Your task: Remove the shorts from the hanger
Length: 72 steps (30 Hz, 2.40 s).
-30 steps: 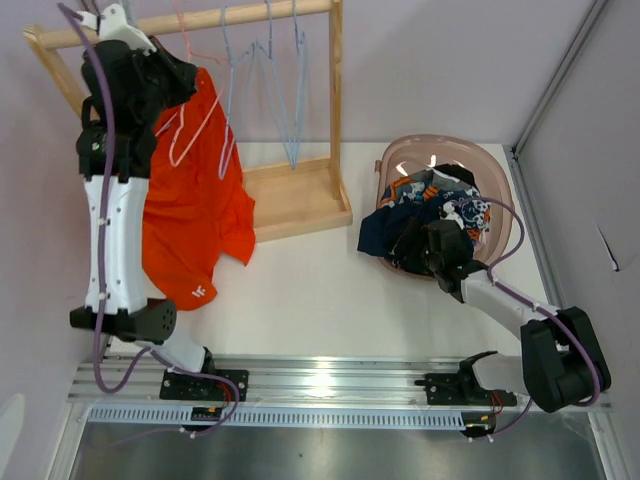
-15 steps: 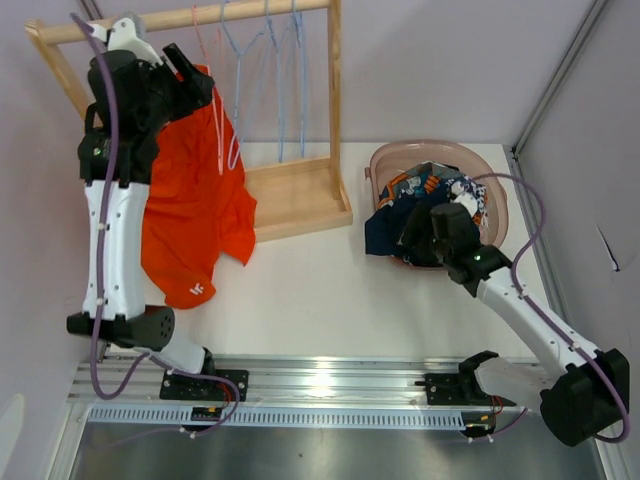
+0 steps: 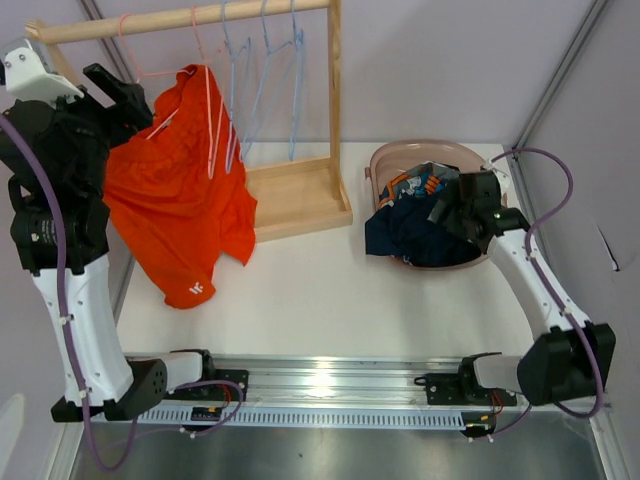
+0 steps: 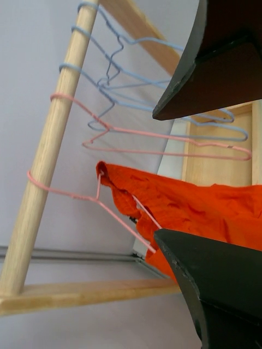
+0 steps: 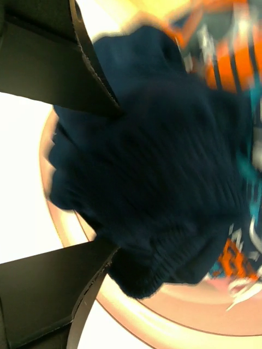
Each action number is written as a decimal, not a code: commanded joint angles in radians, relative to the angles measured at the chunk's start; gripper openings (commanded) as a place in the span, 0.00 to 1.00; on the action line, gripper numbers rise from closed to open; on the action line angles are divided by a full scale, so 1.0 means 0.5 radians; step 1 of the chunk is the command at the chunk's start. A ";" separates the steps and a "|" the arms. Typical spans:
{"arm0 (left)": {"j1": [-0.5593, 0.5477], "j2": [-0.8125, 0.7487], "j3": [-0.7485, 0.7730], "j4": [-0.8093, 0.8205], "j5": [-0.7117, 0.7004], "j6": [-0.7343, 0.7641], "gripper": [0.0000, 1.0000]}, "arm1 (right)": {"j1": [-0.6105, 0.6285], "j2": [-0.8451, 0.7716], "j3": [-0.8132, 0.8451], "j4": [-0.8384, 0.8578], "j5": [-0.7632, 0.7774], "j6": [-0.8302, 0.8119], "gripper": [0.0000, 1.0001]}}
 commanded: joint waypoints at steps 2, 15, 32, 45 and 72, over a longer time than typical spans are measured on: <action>0.124 0.111 -0.009 -0.023 -0.059 0.058 0.87 | -0.063 0.030 0.076 -0.052 -0.261 -0.074 0.99; 0.342 0.338 0.037 0.014 -0.069 0.039 0.86 | 0.590 -0.826 -0.326 -0.027 -0.258 0.168 0.99; 0.379 0.706 0.150 -0.002 0.364 -0.007 0.72 | 0.713 -0.955 -0.356 -0.119 -0.104 0.177 0.99; 0.382 0.697 0.074 0.050 0.511 -0.049 0.37 | 0.710 -1.004 -0.424 -0.098 -0.119 0.186 0.99; 0.161 0.345 0.301 0.090 0.576 -0.224 0.00 | 0.964 -0.668 0.468 0.123 -0.512 -0.185 0.99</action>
